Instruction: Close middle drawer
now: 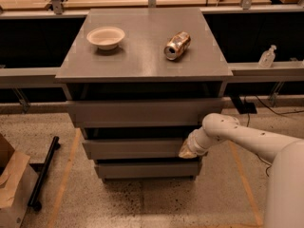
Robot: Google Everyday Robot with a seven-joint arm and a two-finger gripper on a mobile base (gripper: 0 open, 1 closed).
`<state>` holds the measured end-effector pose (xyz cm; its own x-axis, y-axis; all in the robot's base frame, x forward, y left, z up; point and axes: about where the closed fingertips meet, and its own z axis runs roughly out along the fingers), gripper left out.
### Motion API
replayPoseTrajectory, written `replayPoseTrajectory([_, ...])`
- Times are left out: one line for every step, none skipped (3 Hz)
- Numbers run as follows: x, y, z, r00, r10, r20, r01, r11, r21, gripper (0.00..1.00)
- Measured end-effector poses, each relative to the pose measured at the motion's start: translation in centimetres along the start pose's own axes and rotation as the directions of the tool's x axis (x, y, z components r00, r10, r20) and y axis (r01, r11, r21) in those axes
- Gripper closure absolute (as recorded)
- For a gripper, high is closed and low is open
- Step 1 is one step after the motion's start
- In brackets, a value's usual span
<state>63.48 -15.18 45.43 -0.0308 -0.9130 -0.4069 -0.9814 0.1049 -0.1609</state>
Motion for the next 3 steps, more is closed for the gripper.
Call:
replayPoseTrajectory([-0.2,0.1,0.2,1.0,-0.003,0.001,0.003,1.0,-0.008,1.0])
replayPoseTrajectory([-0.4,-0.9,1.4,1.0,-0.013,0.01,0.012,0.9995,0.029,1.0])
replayPoseTrajectory([-0.5,-2.7,3.5,0.999,-0.011,0.037,0.007,0.9938,0.111,1.0])
